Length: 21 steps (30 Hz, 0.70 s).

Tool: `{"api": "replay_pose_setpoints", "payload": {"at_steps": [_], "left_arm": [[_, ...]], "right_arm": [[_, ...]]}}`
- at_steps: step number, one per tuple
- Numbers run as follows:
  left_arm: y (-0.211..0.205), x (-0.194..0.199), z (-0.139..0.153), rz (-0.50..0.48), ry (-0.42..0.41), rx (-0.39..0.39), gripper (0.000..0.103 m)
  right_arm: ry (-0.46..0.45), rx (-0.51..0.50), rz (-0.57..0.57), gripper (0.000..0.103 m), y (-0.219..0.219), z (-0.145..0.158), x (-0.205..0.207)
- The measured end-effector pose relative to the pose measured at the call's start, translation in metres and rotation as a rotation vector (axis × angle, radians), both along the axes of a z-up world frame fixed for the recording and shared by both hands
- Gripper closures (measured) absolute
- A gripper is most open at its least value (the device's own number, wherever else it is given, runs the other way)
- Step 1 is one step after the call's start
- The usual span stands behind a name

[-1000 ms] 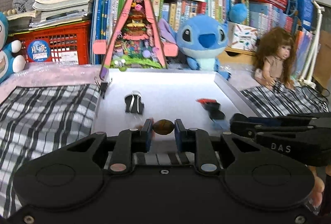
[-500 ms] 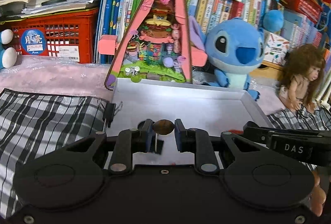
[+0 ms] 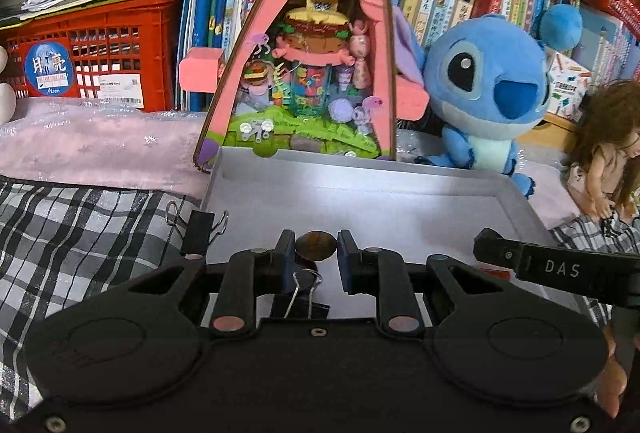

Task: Organize rigid objects
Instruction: 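Carry the brown nut and black lid over the white box with both tools, then open the left tool to drop the nut while the right tool releases the lid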

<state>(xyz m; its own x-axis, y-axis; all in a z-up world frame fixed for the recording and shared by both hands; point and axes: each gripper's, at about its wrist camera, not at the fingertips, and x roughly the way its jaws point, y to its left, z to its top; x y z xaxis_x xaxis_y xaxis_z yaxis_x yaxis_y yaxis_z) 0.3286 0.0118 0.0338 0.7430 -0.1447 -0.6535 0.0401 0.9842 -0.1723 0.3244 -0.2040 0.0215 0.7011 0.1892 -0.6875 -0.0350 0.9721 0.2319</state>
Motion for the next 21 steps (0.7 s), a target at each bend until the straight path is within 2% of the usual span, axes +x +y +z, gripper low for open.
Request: {"api": "replay_pose_setpoints", "payload": {"at_steps": [12,21], "left_arm": [[0.001,0.012,-0.017,0.026,0.012,0.014,0.082],[-0.002,0.013,-0.019,0.026,0.002,0.027,0.081]], "right_arm": [[0.000,-0.052,-0.005,0.065,0.007,-0.008,0.014],[0.008,-0.060,-0.010,0.064,0.007,-0.014,0.017]]}}
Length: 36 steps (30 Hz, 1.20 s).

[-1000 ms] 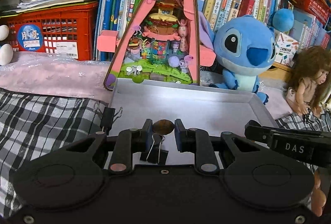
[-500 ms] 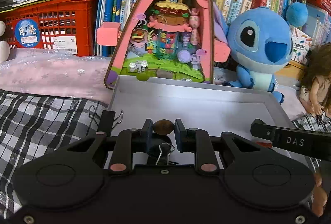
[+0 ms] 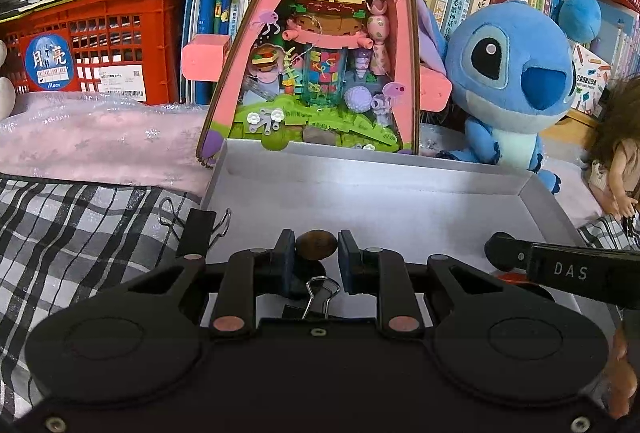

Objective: Organize rigid objects

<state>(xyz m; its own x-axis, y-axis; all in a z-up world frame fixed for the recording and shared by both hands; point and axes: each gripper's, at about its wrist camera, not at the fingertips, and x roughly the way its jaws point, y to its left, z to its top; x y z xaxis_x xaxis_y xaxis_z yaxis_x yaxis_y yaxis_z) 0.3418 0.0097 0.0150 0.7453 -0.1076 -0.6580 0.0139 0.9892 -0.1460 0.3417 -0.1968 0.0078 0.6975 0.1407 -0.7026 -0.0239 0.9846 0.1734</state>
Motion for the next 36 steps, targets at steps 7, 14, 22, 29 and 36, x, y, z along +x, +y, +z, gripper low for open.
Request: {"api": "replay_pose_setpoints", "payload": {"at_steps": [7,14,22,29,36], "left_arm": [[-0.002,-0.012,0.009,-0.009,-0.034,0.011,0.060],[-0.003,-0.039,0.031,-0.022,-0.076,0.017,0.046],[-0.004,-0.085,0.061,-0.029,-0.129,0.016,0.030],[-0.006,-0.131,0.072,-0.060,-0.162,0.037,0.025],[-0.008,-0.172,0.074,-0.088,-0.182,0.023,0.024]], "right_arm": [[-0.029,0.020,-0.006,0.044,-0.003,0.005,-0.007],[-0.091,0.024,-0.003,0.027,-0.004,0.023,-0.031],[-0.149,0.022,0.012,0.019,-0.004,0.044,-0.073],[-0.200,-0.013,0.041,0.015,-0.008,0.063,-0.114],[-0.220,-0.032,0.070,0.014,-0.004,0.057,-0.152]]}}
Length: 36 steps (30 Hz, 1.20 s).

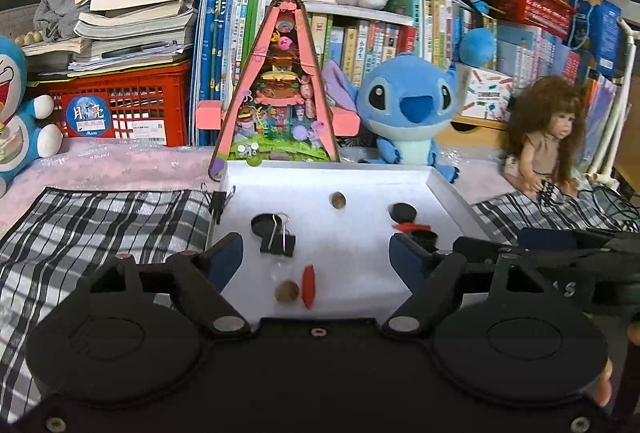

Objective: Organize rigid objects

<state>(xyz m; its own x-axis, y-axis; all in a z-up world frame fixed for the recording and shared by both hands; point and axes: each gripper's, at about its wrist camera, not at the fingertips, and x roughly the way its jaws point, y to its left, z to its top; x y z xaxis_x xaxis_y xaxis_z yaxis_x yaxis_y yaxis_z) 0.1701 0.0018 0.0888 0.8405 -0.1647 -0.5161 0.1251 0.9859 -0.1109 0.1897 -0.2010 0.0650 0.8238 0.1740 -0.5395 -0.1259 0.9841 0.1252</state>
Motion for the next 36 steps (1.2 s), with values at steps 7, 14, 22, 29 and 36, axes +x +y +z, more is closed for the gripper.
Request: {"api": "replay_pose_setpoints", "payload": {"at_steps": [7,14,22,29,36], "left_arm": [[-0.002,-0.023,-0.019,0.019,0.010,0.018,0.023],[0.002,-0.033,-0.054,0.052,0.058,0.017,0.023],[0.003,-0.032,-0.085,0.098,0.082,0.052,0.023],[0.008,-0.030,-0.090,0.113,0.101,0.030,0.018],[0.004,-0.026,-0.093,0.122,0.115,0.059,0.014]], "right_arm": [[-0.014,-0.018,0.011,0.014,0.004,-0.011,-0.030],[0.008,-0.030,-0.012,0.013,0.002,-0.033,-0.044],[0.034,-0.082,-0.038,0.012,0.009,-0.061,-0.047],[0.056,-0.097,-0.041,0.009,0.015,-0.077,-0.047],[0.081,-0.102,-0.027,0.000,0.017,-0.080,-0.043]]}}
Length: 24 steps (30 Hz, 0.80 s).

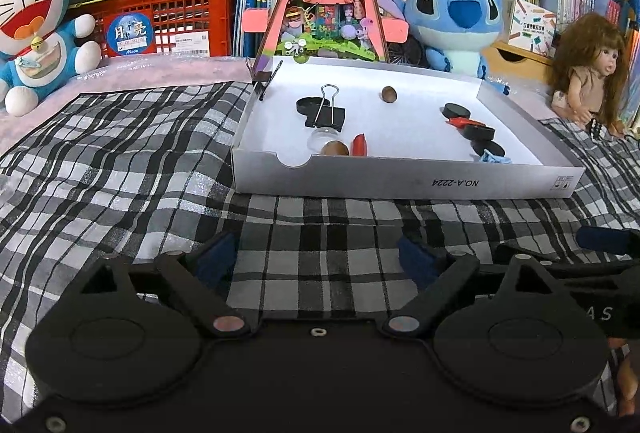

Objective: Organize rigid objects

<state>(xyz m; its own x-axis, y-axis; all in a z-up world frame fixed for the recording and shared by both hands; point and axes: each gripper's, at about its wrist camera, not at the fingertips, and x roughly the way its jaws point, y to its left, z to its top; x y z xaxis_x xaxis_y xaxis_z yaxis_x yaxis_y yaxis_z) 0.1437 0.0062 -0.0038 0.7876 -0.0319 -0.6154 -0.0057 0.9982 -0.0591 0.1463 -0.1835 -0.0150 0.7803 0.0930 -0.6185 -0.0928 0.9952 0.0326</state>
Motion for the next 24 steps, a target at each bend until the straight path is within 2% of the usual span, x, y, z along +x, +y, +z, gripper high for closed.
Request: {"api": "replay_pose_setpoints", "payload": {"at_steps": [8,11,24], "left_arm": [[-0.0055,0.0055,-0.0029,0.020,0.015,0.046,0.007],[-0.0042,0.0085,-0.0046,0.044,0.025,0.051,0.000],[-0.0038,0.0097,-0.0054,0.049,0.024,0.052,0.000]], "right_arm": [[0.002,-0.002,0.000,0.000,-0.0010,-0.0002,0.0001],[0.001,-0.002,0.000,0.000,-0.0009,-0.0002,0.0002],[0.002,-0.004,0.000,0.000,-0.0008,-0.0005,0.0004]]}}
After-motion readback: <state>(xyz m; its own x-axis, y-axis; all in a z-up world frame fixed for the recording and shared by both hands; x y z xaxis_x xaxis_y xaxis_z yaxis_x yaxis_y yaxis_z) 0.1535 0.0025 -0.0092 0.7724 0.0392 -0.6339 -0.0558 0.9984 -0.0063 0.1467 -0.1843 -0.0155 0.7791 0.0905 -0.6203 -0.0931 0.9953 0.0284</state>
